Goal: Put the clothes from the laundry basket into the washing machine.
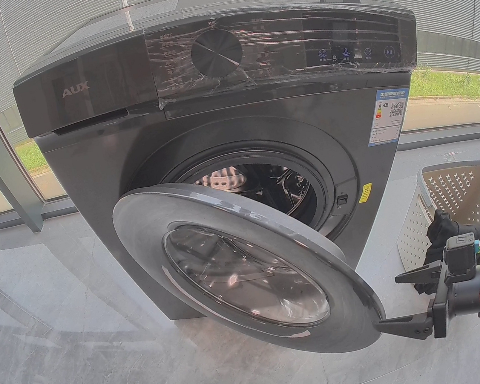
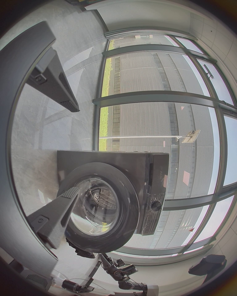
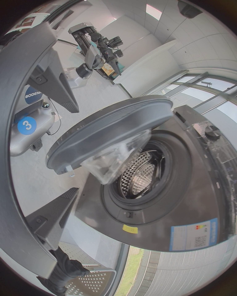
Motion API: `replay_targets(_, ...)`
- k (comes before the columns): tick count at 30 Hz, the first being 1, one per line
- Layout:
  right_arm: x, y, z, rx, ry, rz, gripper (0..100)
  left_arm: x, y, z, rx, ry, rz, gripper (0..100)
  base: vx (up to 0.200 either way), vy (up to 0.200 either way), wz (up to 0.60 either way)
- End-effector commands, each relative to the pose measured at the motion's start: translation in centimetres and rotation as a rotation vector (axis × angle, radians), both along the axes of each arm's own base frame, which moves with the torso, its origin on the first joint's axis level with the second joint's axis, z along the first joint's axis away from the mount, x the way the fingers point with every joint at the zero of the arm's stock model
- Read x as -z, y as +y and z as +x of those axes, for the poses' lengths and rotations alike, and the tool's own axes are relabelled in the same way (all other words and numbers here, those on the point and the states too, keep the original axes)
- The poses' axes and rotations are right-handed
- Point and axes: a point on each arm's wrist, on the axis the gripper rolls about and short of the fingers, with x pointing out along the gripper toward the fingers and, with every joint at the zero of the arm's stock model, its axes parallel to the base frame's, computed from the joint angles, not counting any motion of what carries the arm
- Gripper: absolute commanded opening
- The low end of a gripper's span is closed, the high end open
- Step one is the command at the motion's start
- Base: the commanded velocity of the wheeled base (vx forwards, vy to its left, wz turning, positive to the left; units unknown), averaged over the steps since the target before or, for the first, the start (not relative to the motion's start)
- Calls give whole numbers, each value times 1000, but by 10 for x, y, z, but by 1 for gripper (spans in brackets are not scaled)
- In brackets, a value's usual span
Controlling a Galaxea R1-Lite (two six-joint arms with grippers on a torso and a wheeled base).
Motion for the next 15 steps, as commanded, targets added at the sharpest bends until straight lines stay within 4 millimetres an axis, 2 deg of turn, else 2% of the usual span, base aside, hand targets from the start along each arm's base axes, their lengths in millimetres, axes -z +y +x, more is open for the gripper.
replay_targets(1,-30,-9,-16,-11,-131,94,100,4,0,0,-1,-2,-1,100,0,0,0)
replay_targets(6,-66,-12,-16,2,-213,217,100,5,0,0,0,-1,-1,100,0,0,0)
replay_targets(9,-76,-16,-4,95,-196,267,100,5,0,0,0,-1,-1,100,0,0,0)
replay_targets(12,-60,-24,18,218,-152,199,100,4,0,0,0,-2,-1,100,0,0,0)
replay_targets(15,-42,-24,32,248,-104,126,100,4,0,0,0,-2,-1,100,0,0,0)
